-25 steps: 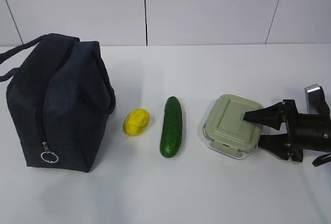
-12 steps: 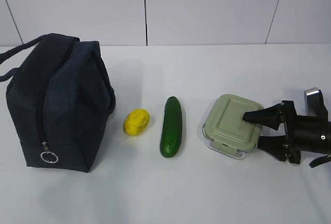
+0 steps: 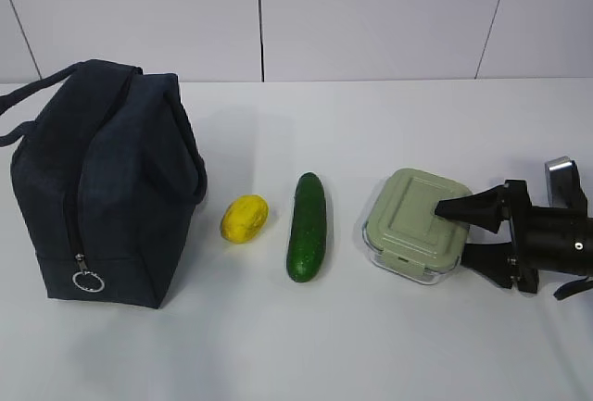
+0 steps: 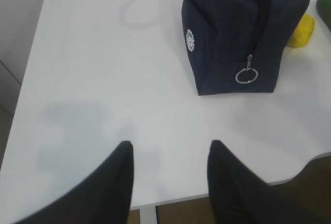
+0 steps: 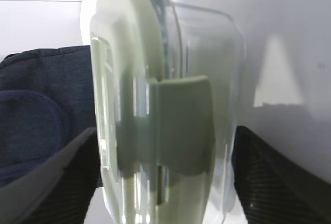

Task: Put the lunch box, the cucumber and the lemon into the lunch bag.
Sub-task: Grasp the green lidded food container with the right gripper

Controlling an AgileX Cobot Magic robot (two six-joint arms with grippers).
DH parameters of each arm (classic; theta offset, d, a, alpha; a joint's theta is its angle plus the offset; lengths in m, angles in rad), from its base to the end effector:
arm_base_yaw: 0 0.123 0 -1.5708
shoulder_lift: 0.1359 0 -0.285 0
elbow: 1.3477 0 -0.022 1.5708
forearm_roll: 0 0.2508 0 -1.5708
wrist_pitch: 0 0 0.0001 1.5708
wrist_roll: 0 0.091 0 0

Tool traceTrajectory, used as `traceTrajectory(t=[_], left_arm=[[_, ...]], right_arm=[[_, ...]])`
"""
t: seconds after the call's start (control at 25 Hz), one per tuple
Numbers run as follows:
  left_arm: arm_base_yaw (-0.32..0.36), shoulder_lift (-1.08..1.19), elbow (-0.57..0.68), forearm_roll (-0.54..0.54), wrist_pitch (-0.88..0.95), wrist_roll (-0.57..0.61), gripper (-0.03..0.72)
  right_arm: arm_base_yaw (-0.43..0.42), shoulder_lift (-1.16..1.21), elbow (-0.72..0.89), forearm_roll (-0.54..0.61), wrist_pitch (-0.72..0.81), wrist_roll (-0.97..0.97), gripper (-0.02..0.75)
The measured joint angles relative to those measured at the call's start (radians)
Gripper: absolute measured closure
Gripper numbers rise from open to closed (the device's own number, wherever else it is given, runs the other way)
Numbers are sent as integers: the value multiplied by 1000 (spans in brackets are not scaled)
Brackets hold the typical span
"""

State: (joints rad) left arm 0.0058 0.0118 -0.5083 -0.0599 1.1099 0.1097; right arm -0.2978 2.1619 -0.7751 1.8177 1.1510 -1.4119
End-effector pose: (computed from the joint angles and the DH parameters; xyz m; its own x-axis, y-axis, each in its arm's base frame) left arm -0.0062 -0.0049 0.2758 -0.4965 0.0799 -0.8643 0.0821 0.9956 0.0449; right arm 0.3174 -0.0131 0.0700 -0.8152 0.5680 -0.1131 0.1042 0.3358 0.9362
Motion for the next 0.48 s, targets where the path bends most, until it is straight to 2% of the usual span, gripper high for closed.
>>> traceTrajectory(t=[0.48], left_arm=[[0, 0, 0, 0, 0, 0, 367]], right_arm=[[0, 0, 0, -2, 0, 0, 163]])
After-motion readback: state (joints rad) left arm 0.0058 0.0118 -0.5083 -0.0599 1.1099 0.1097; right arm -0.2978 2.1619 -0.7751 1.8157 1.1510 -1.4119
